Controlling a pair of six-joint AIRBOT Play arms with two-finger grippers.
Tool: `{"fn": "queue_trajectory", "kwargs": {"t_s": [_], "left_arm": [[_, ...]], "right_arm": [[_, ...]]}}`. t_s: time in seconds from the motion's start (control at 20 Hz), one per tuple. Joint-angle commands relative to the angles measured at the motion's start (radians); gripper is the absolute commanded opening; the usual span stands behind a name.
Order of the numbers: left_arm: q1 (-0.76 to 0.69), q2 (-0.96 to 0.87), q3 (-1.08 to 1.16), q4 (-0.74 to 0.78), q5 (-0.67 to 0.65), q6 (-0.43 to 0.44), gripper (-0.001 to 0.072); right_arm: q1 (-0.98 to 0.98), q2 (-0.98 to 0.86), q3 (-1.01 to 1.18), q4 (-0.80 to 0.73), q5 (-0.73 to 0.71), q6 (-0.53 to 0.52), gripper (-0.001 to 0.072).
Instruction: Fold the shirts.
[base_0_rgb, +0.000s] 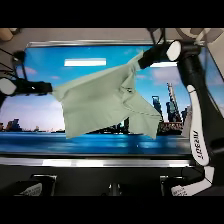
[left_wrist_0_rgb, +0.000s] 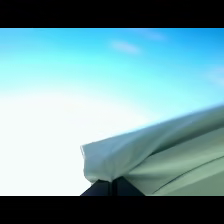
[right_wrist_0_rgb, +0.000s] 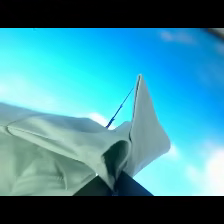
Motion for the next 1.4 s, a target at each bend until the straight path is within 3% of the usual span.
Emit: {"fn": "queue_trajectory", "kwargs": {"t_s": [0.0, 0.05, 0.1, 0.15, 0.25, 0.35, 0.45, 0.65, 0.8, 0.95, 1.05, 1.1, 1.2, 1.25, 1.3, 1.35], "left_arm": [[-0.007, -0.159, -0.01, -0.106, -0.052, -0.035, 0.0045], [-0.006, -0.179, -0.006, -0.139, -0.073, -0.035, 0.0223], [0.002, -0.19, 0.0, -0.161, -0.109, -0.035, 0.0565], [0.017, -0.193, 0.01, -0.163, -0.16, -0.029, 0.0694], [0.07, -0.177, 0.017, -0.161, -0.307, 0.061, 0.067], [0.127, -0.139, -0.04, -0.161, -0.376, 0.102, 0.0657], [0.157, -0.089, -0.167, -0.198, -0.373, 0.107, 0.0536], [0.146, -0.069, -0.391, -0.336, -0.264, 0.155, 0.0546], [0.12, -0.078, -0.457, -0.416, -0.177, 0.154, 0.0546], [0.091, -0.105, -0.46, -0.435, -0.155, 0.153, 0.0545], [0.073, -0.111, -0.46, -0.465, -0.124, 0.15, 0.0529], [0.067, -0.112, -0.46, -0.474, -0.109, 0.144, 0.0499], [0.061, -0.111, -0.459, -0.474, -0.095, 0.132, 0.017], [0.061, -0.111, -0.456, -0.474, -0.096, 0.136, 0.0073], [0.061, -0.108, -0.453, -0.474, -0.096, 0.145, 0.0029], [0.061, -0.101, -0.451, -0.474, -0.095, 0.151, 0.0029]], "right_arm": [[0.001, -0.131, 0.001, 0.124, 0.1, 0.03, 0.0129], [-0.006, -0.135, 0.001, 0.119, 0.12, 0.028, 0.0365], [-0.019, -0.127, 0.002, 0.119, 0.145, 0.012, 0.0505], [-0.041, -0.109, 0.002, 0.122, 0.184, -0.033, 0.0514], [-0.124, -0.063, 0.002, 0.118, 0.293, -0.127, 0.0514], [-0.251, -0.047, 0.002, 0.115, 0.416, -0.143, 0.051], [-0.378, -0.064, 0.001, 0.121, 0.573, -0.139, 0.0489], [-0.507, -0.126, 0.001, 0.135, 0.823, -0.19, 0.049], [-0.508, -0.145, 0.001, 0.13, 0.795, -0.189, 0.0504], [-0.475, -0.181, -0.001, 0.133, 0.789, -0.192, 0.0635], [-0.455, -0.218, -0.002, 0.133, 0.79, -0.192, 0.0634], [-0.444, -0.237, -0.002, 0.136, 0.79, -0.192, 0.0634], [-0.414, -0.268, -0.012, 0.137, 0.784, -0.2, 0.0633], [-0.399, -0.28, -0.021, 0.138, 0.774, -0.204, 0.0632], [-0.381, -0.29, -0.034, 0.138, 0.76, -0.208, 0.0632], [-0.365, -0.299, -0.05, 0.139, 0.742, -0.211, 0.0632]]}}
